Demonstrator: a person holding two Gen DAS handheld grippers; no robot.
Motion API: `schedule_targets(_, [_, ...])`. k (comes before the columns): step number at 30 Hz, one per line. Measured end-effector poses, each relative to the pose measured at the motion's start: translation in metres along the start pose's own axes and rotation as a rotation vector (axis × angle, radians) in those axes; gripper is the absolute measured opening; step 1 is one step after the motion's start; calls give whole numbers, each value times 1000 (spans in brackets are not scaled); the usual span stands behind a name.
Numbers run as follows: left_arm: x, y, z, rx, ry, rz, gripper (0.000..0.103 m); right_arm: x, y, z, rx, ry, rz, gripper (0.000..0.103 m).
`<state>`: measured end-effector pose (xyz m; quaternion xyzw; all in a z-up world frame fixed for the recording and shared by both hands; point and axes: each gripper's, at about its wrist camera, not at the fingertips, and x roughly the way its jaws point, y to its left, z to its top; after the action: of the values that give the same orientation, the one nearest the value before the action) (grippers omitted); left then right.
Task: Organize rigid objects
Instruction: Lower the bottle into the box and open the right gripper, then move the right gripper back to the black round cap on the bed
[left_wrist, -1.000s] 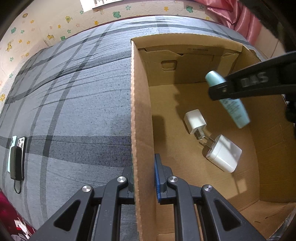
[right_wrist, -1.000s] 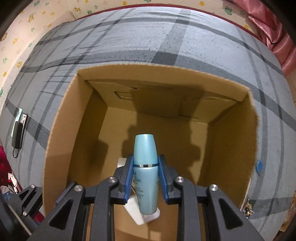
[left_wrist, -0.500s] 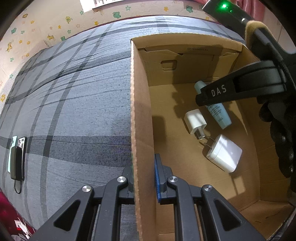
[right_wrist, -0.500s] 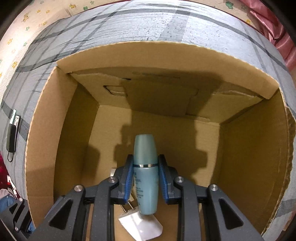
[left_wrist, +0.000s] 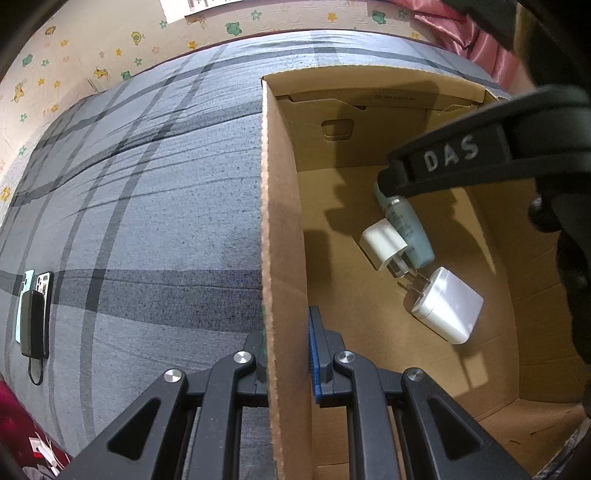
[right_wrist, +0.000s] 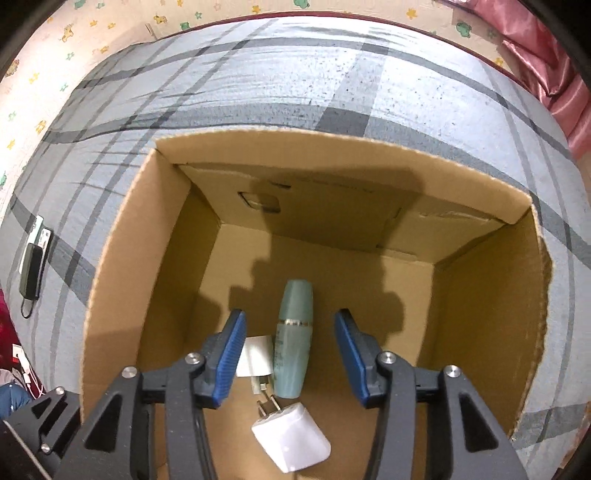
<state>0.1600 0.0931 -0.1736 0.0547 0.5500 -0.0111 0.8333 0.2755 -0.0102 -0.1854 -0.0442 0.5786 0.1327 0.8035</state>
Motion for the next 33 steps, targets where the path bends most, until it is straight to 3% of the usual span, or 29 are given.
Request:
schedule_targets(5, [0,0,-1,0,0,1,14,-21,2,2,3,-38,-15,56])
schedule_targets(9, [1,-1,0,6,4,8,14,-37,3,6,3,-76,-53,73])
schedule_targets(12, [1,-1,1,3,8,6,14,-48,1,6,9,-89,-61,76])
schedule_targets(20, [3,0,1,5,16,5,14,-85,-24,-1,46,-124,-108,102])
schedule_targets(33, [2,-1,0,4,16,12,14,-137,-89,-34,156,-159,-122,103])
